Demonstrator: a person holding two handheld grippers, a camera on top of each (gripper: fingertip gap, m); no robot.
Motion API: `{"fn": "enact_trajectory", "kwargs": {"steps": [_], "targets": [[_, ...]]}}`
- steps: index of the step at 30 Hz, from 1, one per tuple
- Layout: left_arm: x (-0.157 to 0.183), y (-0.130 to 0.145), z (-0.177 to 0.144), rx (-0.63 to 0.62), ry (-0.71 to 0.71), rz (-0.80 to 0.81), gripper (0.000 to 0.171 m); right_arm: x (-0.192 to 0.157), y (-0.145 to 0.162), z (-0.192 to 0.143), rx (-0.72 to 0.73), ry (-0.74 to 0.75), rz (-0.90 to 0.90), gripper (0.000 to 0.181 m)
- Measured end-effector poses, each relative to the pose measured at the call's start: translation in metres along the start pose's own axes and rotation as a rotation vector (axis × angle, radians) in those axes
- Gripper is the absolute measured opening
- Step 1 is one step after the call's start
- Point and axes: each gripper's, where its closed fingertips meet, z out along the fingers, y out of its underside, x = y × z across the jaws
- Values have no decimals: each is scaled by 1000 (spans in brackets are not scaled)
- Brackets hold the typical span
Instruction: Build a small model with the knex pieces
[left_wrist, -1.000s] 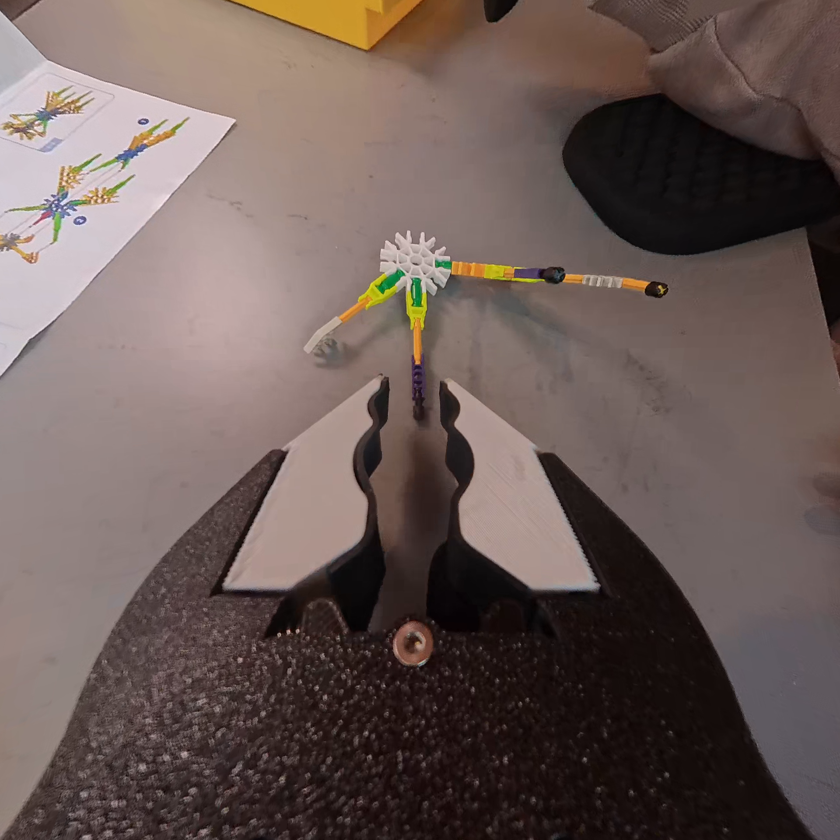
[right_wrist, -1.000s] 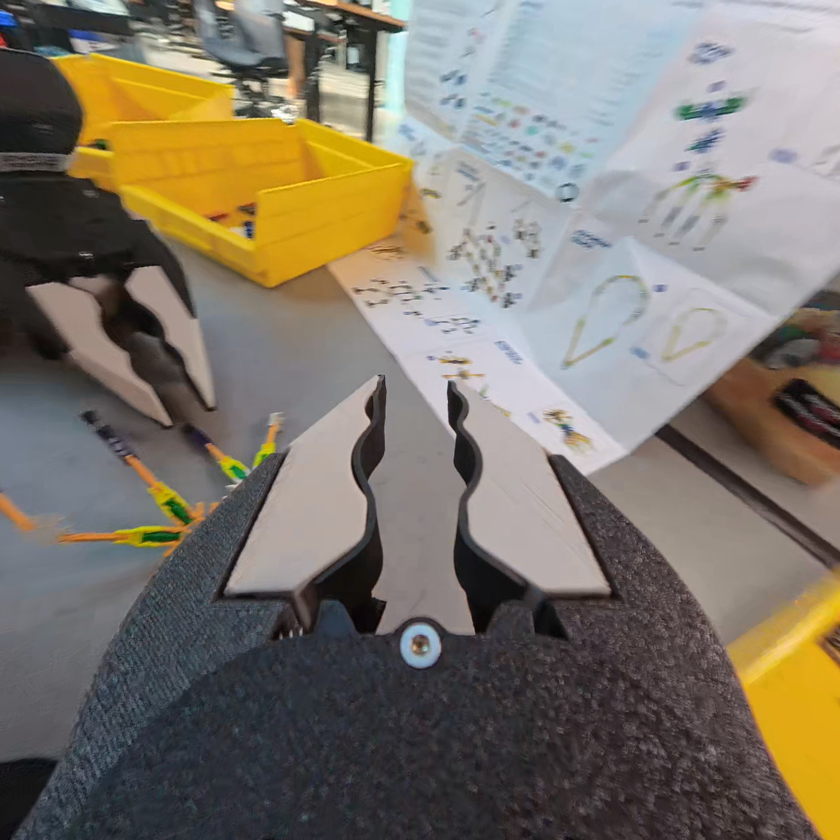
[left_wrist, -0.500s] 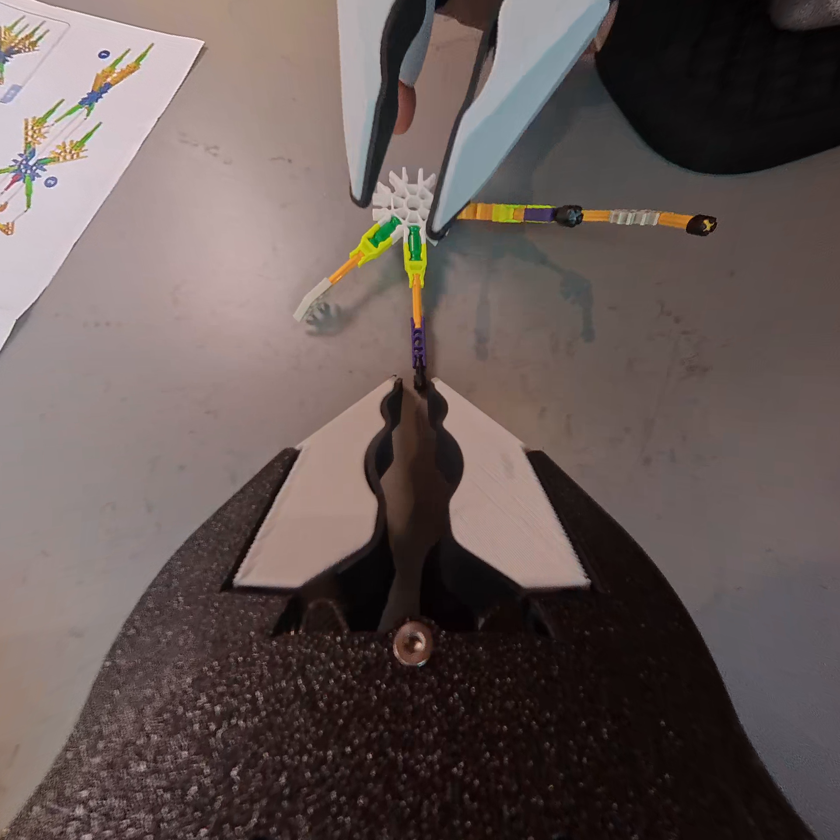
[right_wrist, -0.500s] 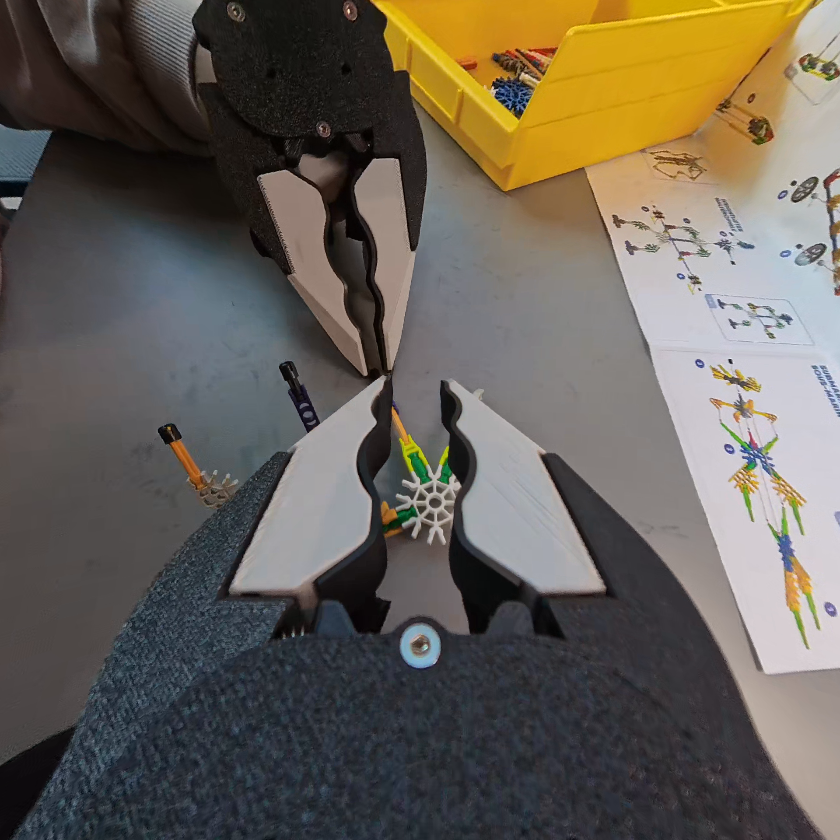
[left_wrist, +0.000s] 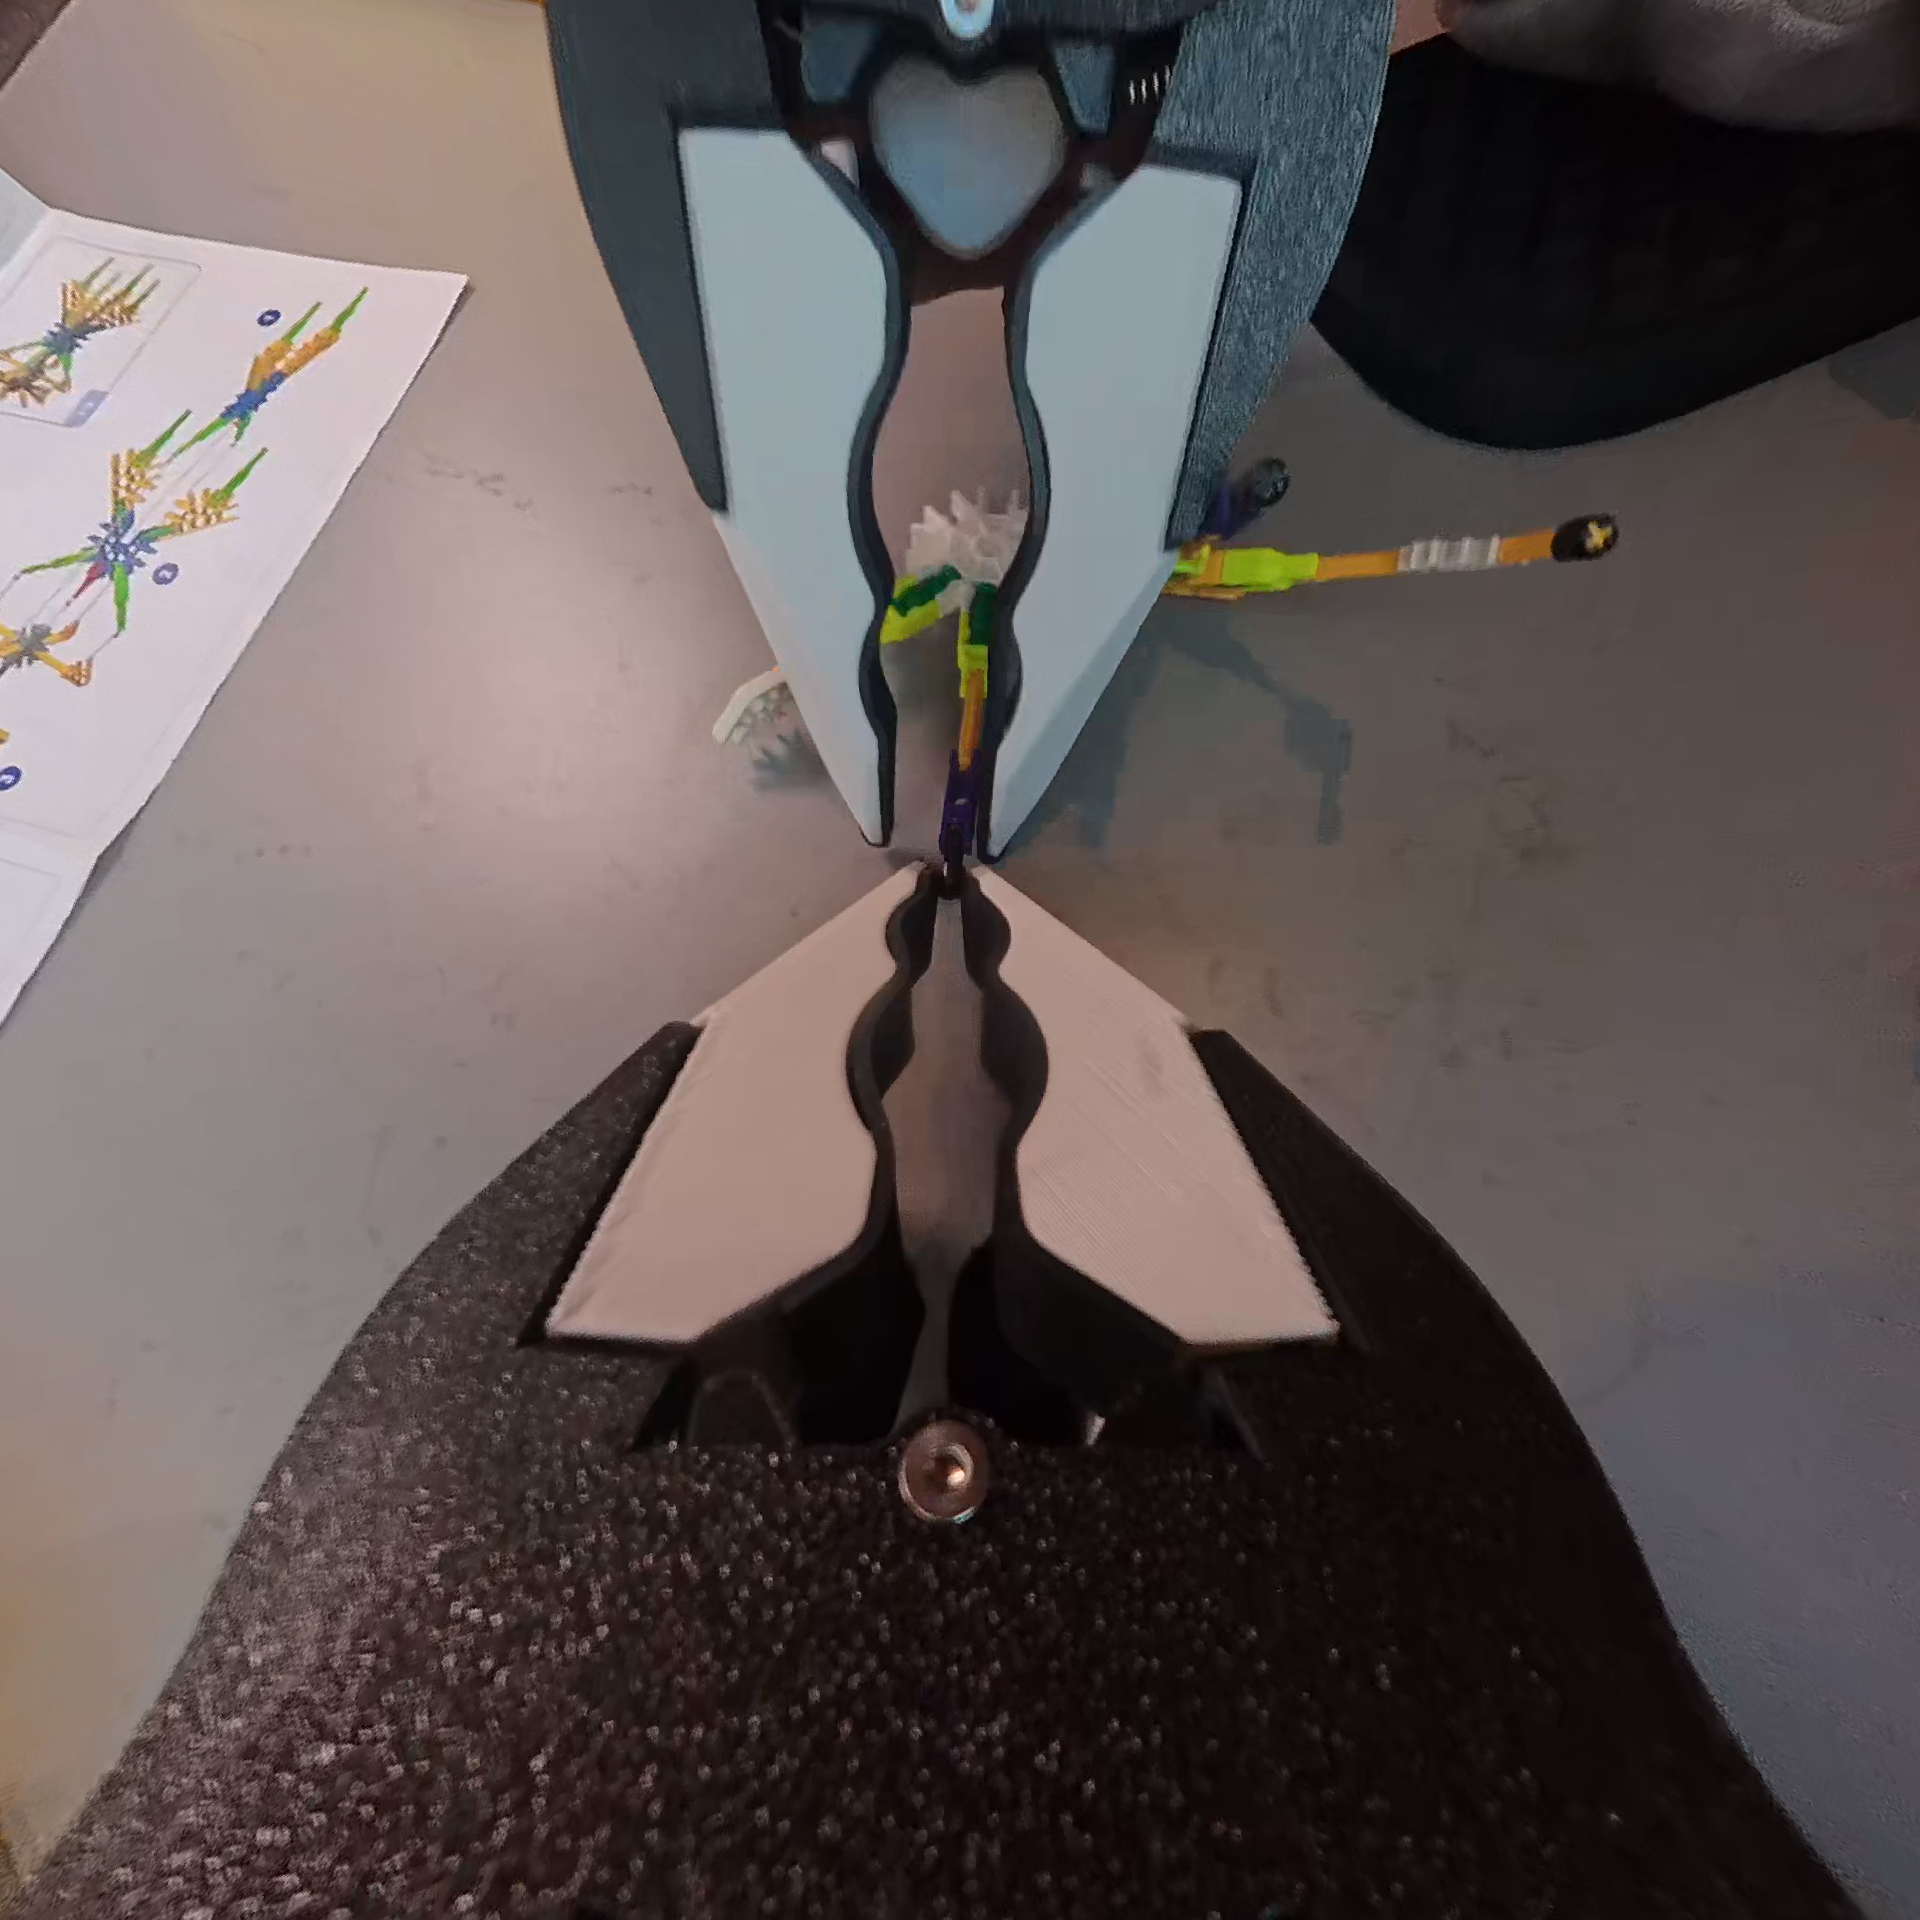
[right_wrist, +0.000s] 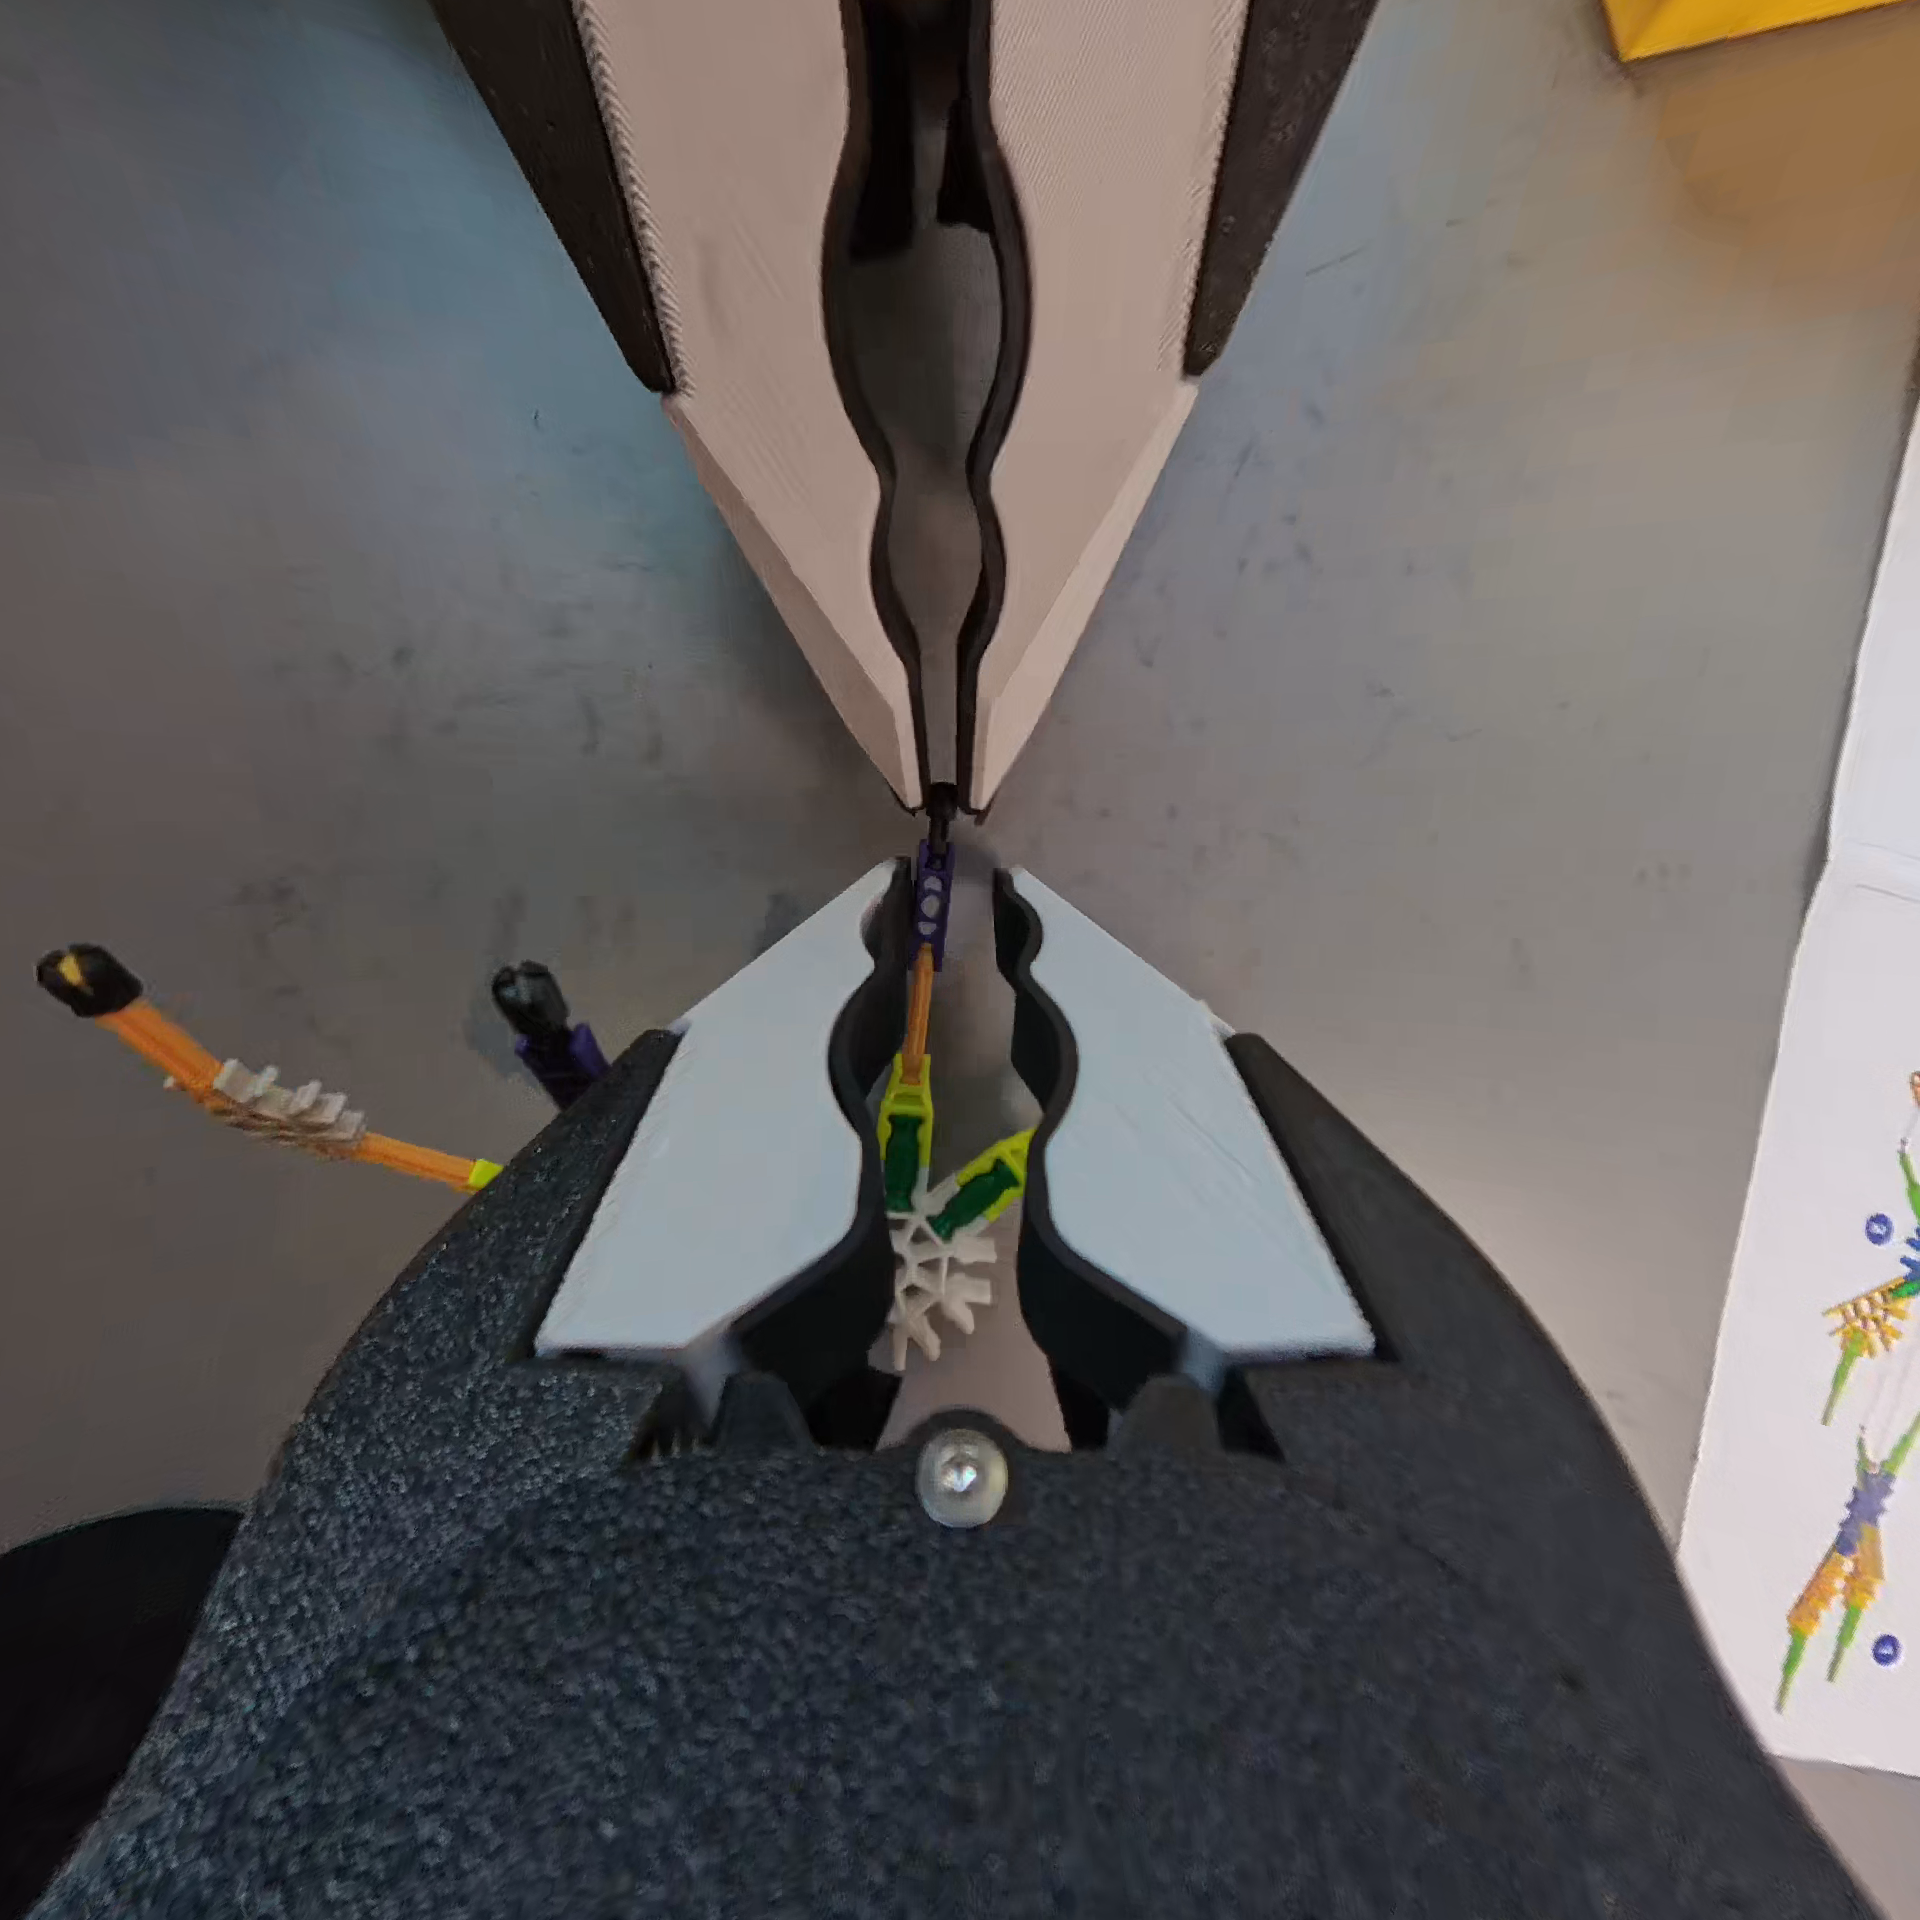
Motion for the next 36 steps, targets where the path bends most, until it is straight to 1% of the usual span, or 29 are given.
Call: {"fn": "enact_trajectory", "kwargs": {"steps": [4,8,14,17,21,26,29,33,34,35,36], "targets": [[-3,2,-2,-2,-5,-6,4,-2,-4,2,29,11,-37,6],[-4,3,-2,8,-6,-19,6,0,-6,2,40,45,-52,7],[-1,4,-1,-2,11,-6,5,-3,-7,2,46,47,-70,6],[-1,3,-2,-2,6,9,4,1,-10,0,51,87,-78,12],[-3,2,-4,1,-2,6,4,1,-13,-1,65,105,-95,6],[-3,-1,-10,34,36,-8,4,0,-17,-5,108,88,-47,4],[-1,-7,-16,80,79,-56,4,-1,-21,-11,155,80,-25,4],[1,-10,-18,97,118,-89,3,-5,-21,-15,200,47,5,4],[-7,-2,-20,66,79,-84,3,-3,3,-12,69,55,0,4],[-25,11,-29,36,7,-95,3,5,23,-16,37,86,21,3],[-40,13,-42,81,-7,-166,3,4,21,-24,143,54,113,3]]}}
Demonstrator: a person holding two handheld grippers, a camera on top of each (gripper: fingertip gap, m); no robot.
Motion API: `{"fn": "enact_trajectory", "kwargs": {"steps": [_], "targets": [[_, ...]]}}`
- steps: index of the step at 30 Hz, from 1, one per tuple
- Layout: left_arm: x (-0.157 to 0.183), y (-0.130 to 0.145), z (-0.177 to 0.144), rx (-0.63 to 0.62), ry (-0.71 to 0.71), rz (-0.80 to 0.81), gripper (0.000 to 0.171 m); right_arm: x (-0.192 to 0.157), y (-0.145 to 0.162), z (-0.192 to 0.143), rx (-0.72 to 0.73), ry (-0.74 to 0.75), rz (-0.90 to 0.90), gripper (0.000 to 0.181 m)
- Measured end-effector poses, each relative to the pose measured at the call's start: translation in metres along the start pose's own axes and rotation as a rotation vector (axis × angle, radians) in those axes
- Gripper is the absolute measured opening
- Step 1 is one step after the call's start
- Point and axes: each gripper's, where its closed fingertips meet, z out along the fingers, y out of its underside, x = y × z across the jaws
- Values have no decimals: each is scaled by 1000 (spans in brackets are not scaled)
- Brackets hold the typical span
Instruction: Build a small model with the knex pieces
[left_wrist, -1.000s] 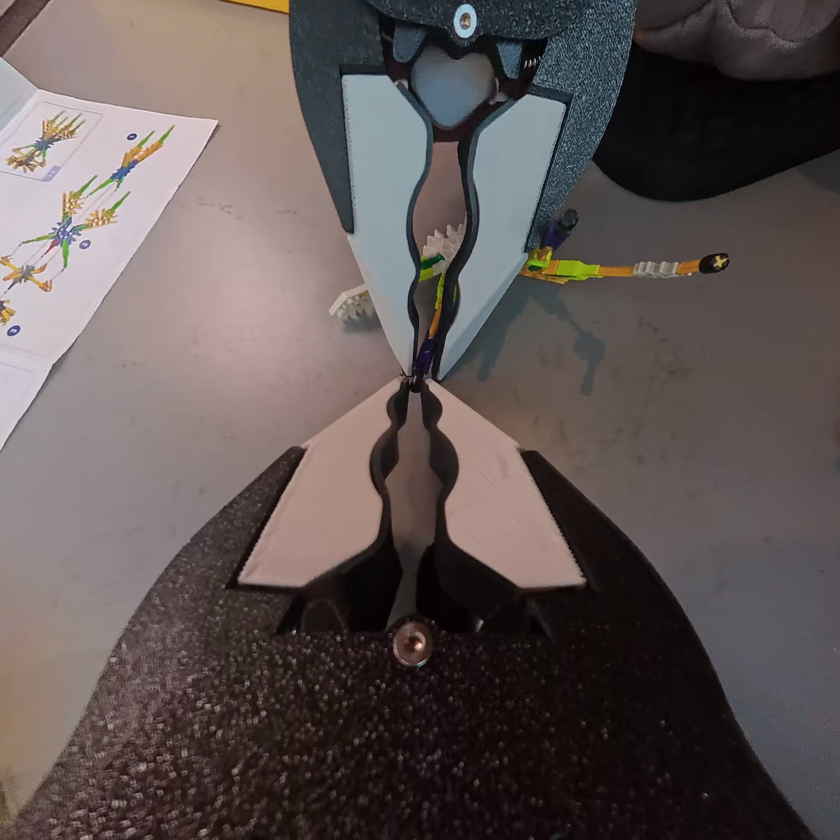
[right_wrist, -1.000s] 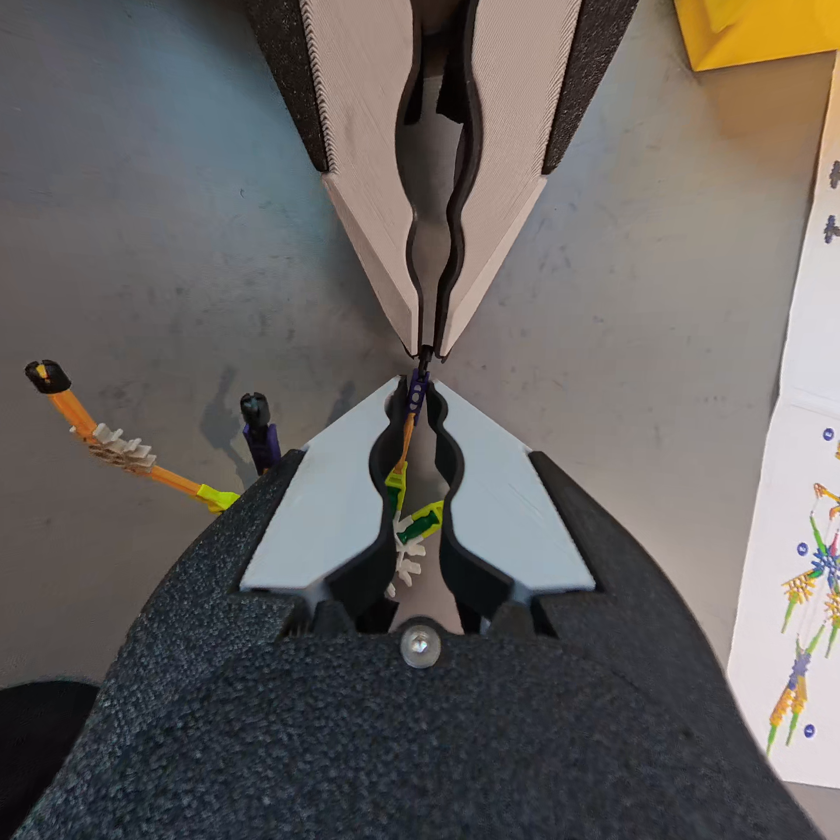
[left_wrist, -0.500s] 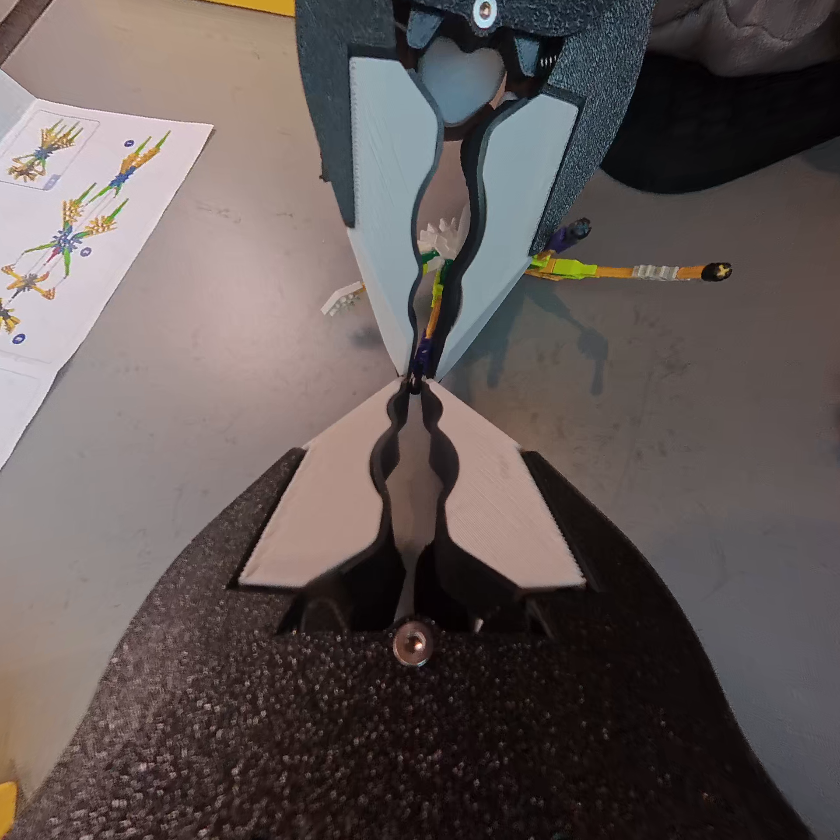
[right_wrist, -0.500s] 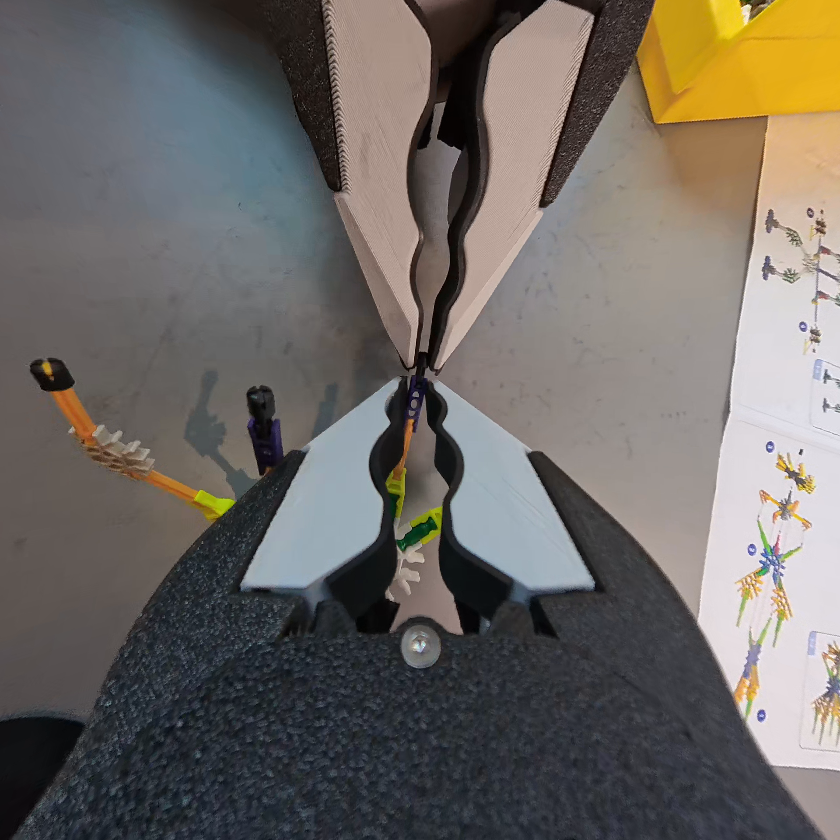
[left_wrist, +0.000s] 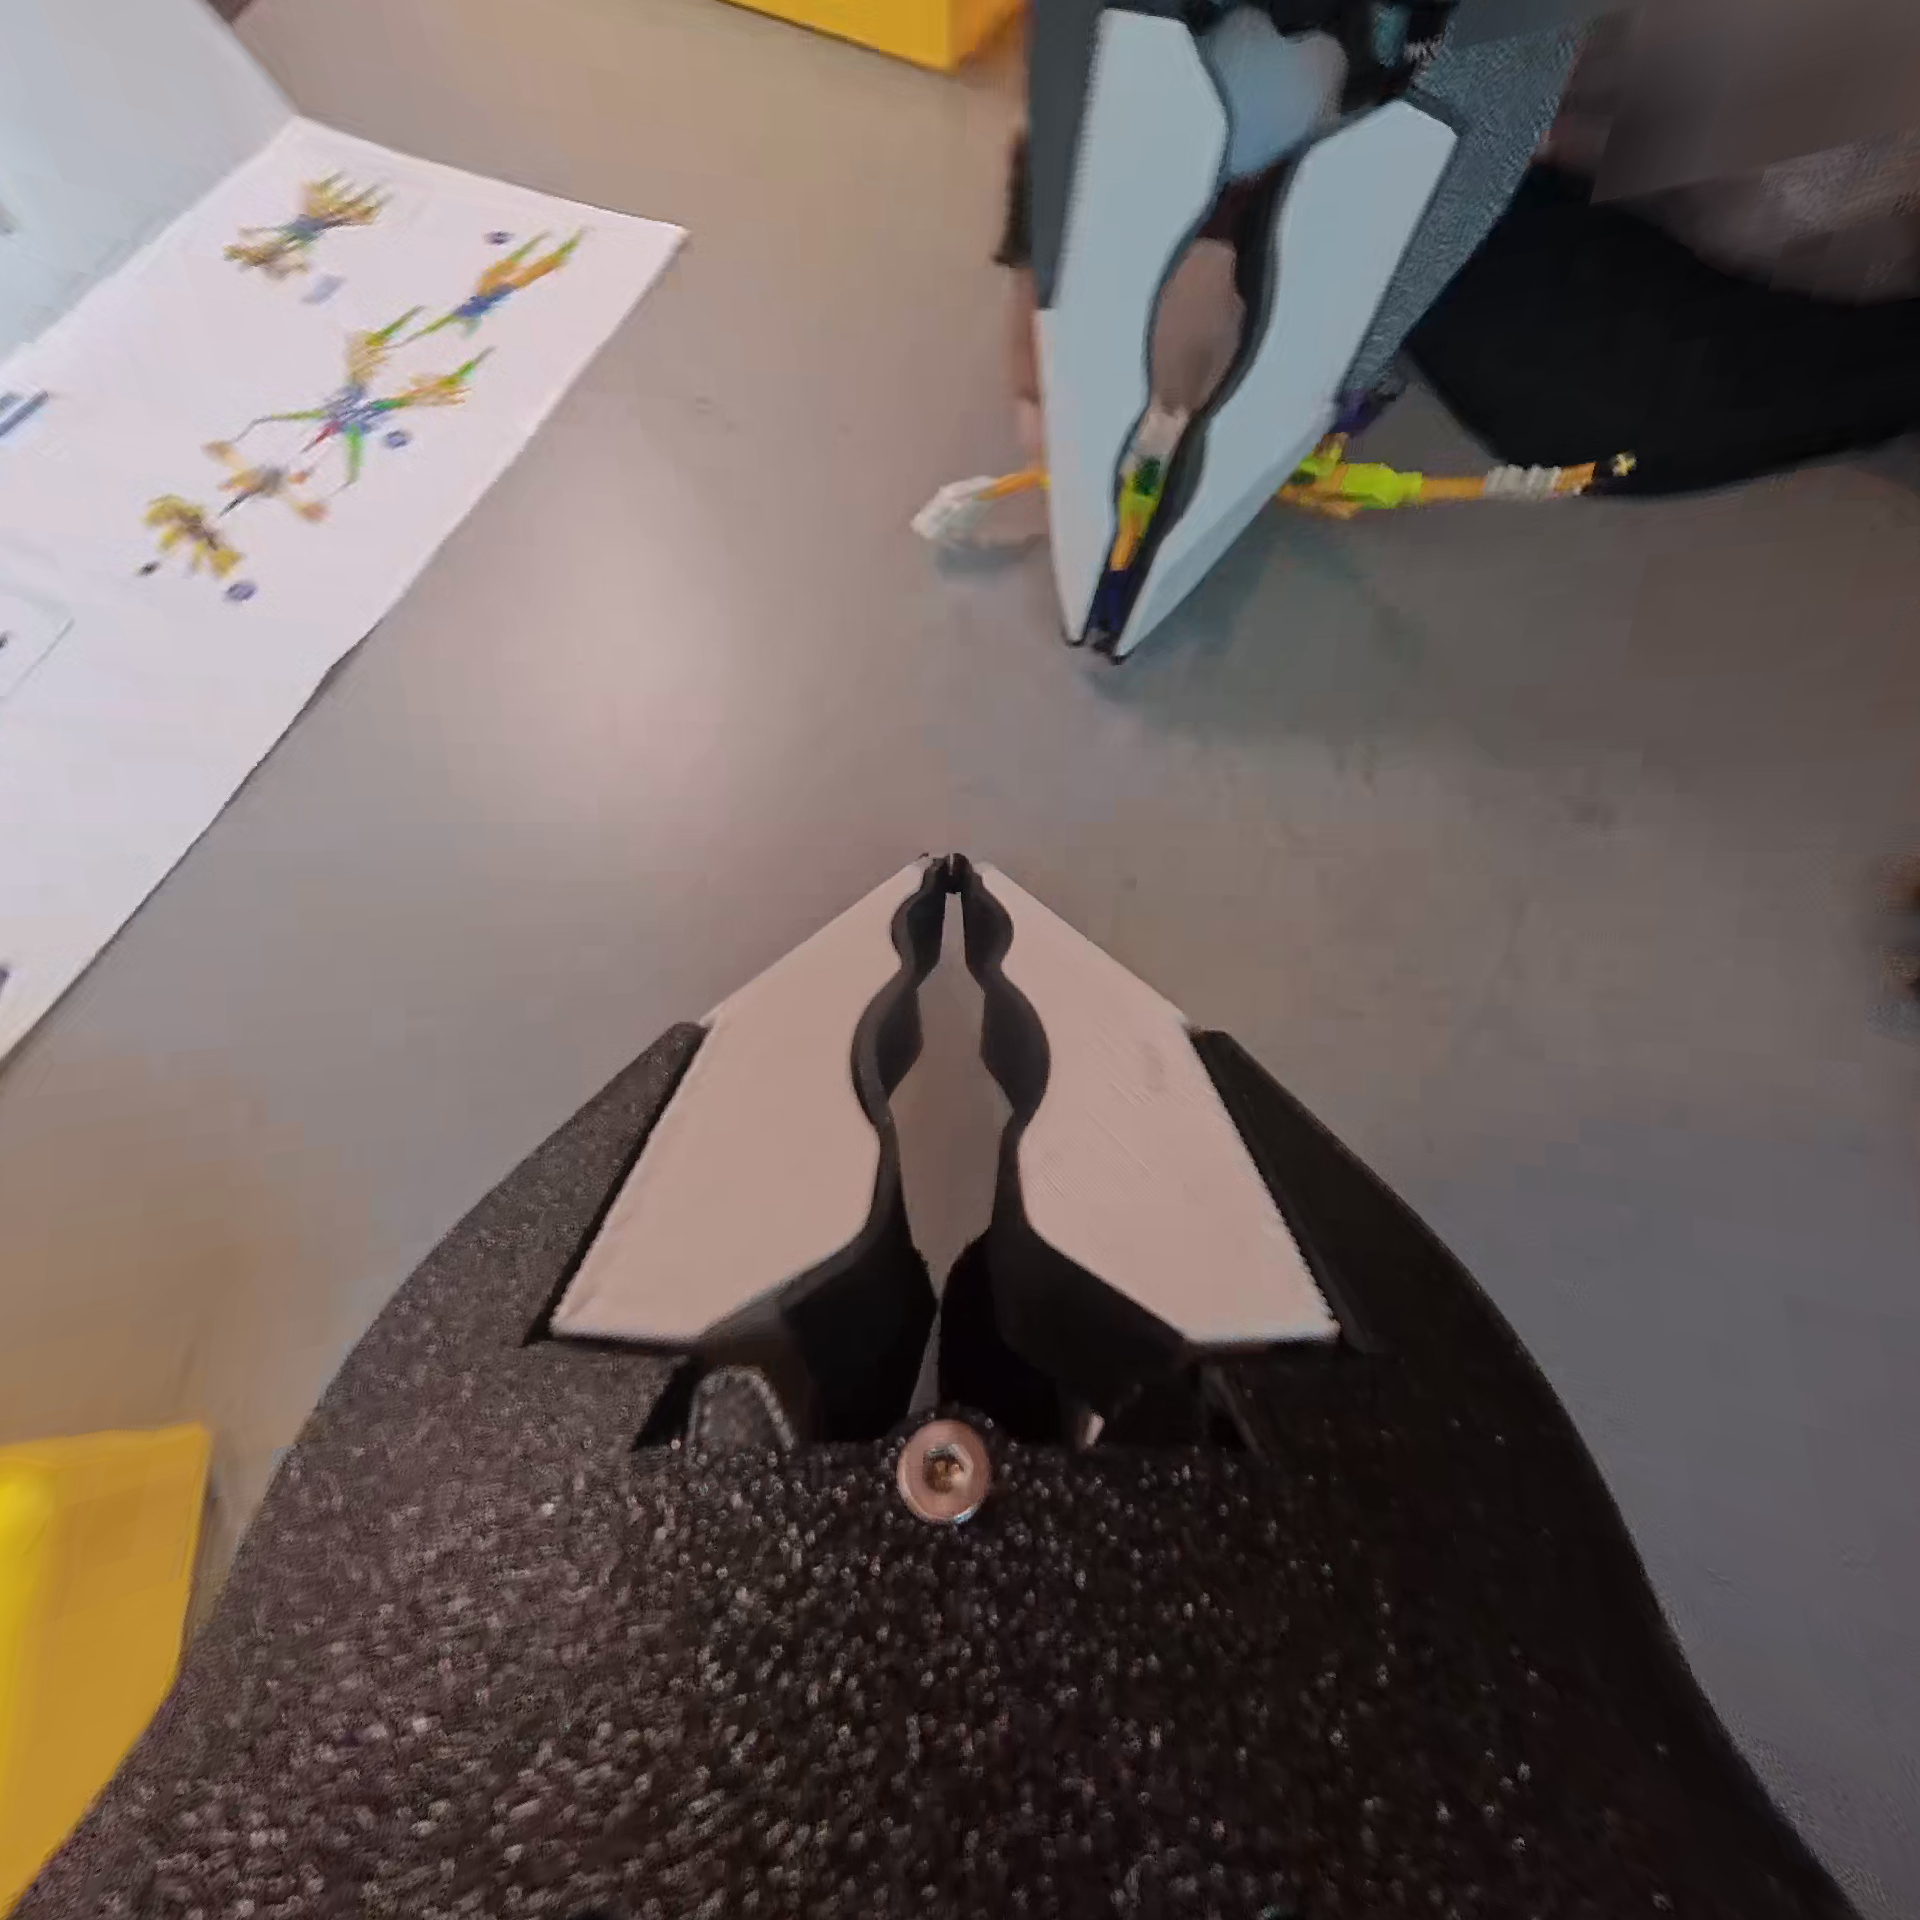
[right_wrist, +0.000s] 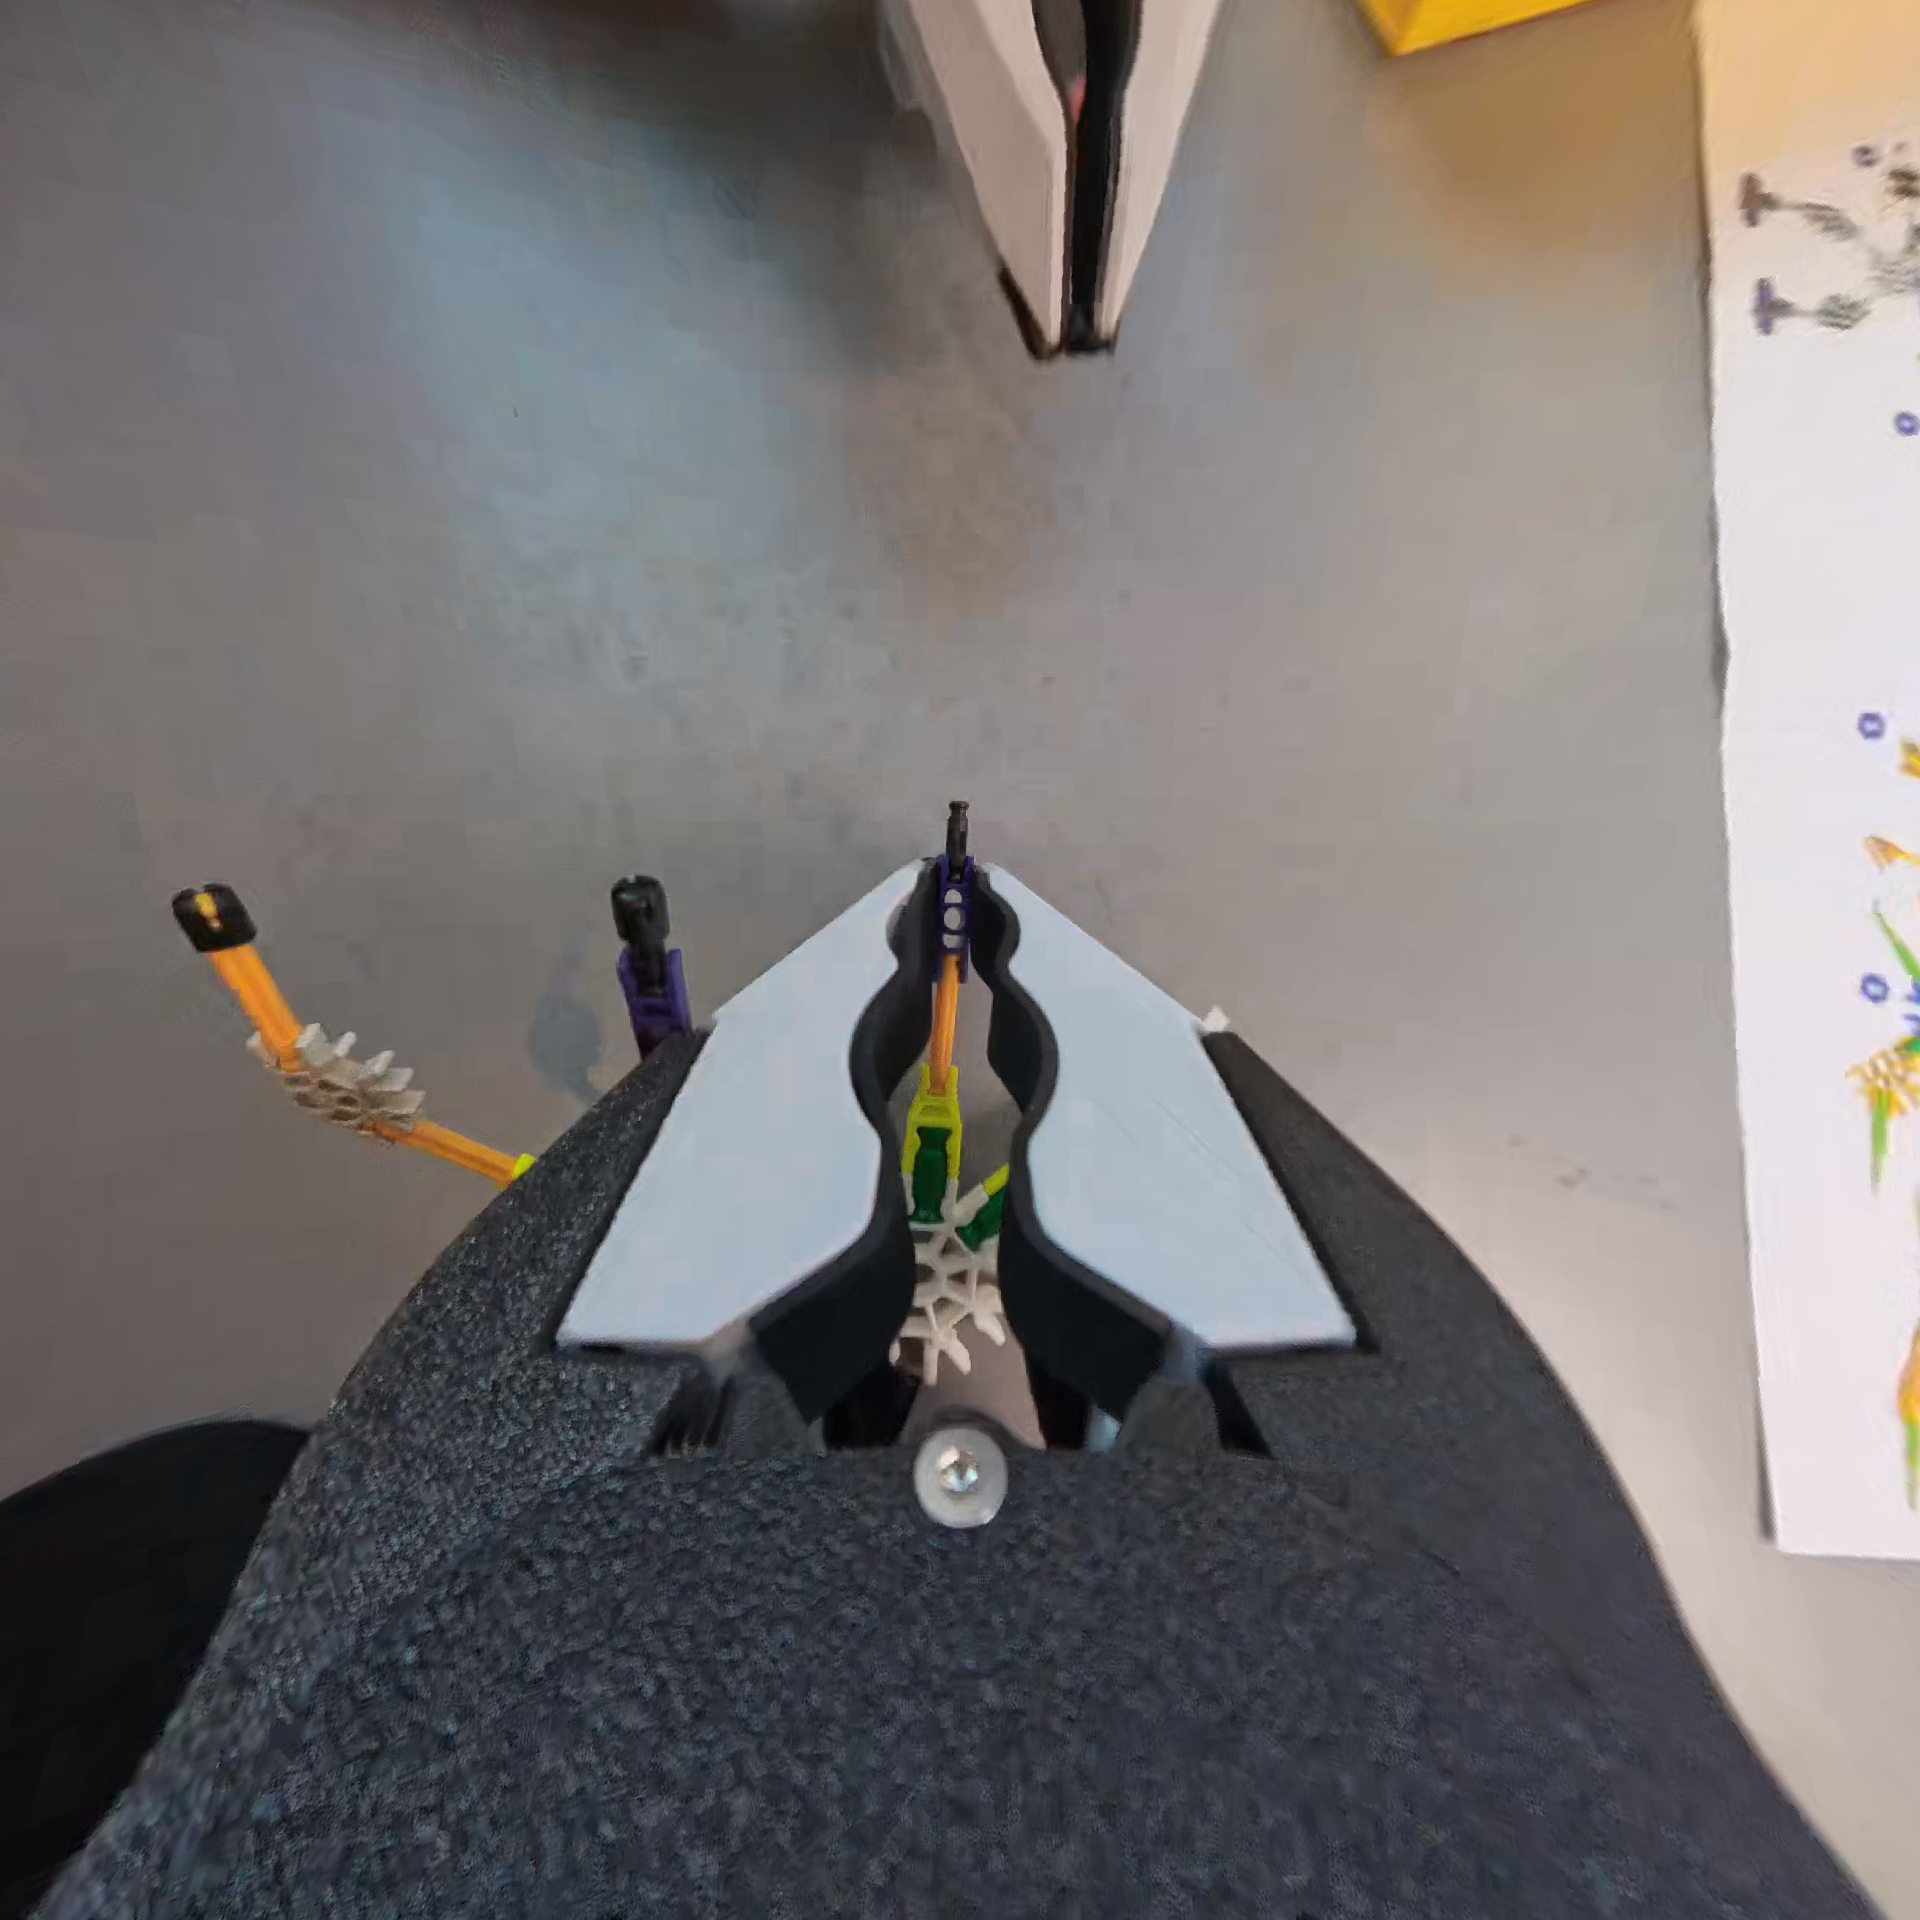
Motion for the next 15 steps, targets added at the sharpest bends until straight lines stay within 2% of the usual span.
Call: {"fn": "enact_trajectory", "kwargs": {"steps": [1,2,4,10,13,15], "targets": [[-7,-8,-10,59,8,-54,2,3,-1,-5,19,25,-10,3],[-9,-14,-12,72,-6,-38,3,4,-7,-7,24,49,-44,4],[-3,-19,1,55,1,4,3,3,-22,-1,42,50,-71,4],[8,-18,11,74,51,-11,4,11,-13,9,-1,110,-93,5],[13,-23,10,111,58,5,4,18,-23,8,37,180,-113,32],[18,-26,10,127,80,-1,4,23,-37,-1,116,229,-130,36]]}}
